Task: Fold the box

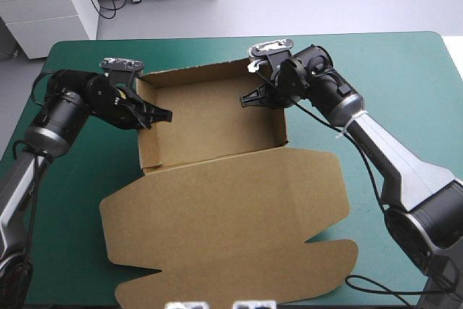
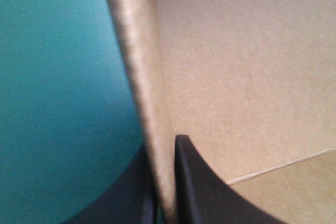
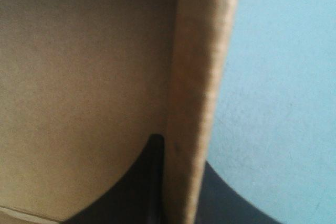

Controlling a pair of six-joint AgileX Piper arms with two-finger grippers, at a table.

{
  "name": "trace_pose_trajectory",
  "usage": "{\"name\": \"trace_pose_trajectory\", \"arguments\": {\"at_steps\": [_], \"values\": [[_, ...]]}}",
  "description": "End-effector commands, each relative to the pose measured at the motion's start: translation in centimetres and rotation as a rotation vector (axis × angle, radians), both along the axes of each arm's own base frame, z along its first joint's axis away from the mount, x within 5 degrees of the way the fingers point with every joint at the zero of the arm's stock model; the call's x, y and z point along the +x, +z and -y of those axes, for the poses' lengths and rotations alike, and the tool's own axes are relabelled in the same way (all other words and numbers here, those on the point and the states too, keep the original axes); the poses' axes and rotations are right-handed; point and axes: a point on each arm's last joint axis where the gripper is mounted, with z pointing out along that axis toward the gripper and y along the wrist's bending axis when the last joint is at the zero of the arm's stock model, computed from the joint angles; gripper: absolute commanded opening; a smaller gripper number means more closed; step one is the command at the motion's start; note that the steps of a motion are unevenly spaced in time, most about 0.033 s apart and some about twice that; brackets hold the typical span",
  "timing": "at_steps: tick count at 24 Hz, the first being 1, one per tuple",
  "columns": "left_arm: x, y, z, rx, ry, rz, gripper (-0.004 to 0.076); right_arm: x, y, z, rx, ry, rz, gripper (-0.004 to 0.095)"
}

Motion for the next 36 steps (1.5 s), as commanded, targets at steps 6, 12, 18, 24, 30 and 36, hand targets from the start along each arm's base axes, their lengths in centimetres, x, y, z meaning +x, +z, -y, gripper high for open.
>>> {"name": "trace_pose_trajectory", "arguments": {"at_steps": [6, 12, 18, 24, 30, 36], "values": [[1.5, -2.6, 3.0, 0.009, -0.071, -0.098, -0.0007, -1.2, -2.6, -1.1, -0.02, 0.0, -0.237, 0.0], [2.2, -4.1, 3.3, 0.025, -0.071, -0.153, -0.0007, -0.7, -5.2, -1.7, -0.04, 0.012, -0.296, 0.0], [2.8, -5.4, 3.7, 0.016, -0.07, -0.19, -0.0006, -0.4, -5.3, -0.9, -0.13, -0.001, -0.264, 0.0], [3.0, -6.5, 4.0, 0.003, -0.077, -0.254, 0.0073, -0.1, -5.3, -0.5, -0.175, -0.011, -0.235, 0.0092], [3.0, -6.8, 4.0, 0.009, -0.078, -0.271, 0.0344, 0.2, -5.1, -0.2, -0.198, -0.058, -0.206, 0.0476], [3.1, -6.7, 4.0, 0.015, -0.078, -0.263, 0.0495, 0.5, -3.7, 0.1, -0.21, -0.066, -0.144, 0.0491]]}}
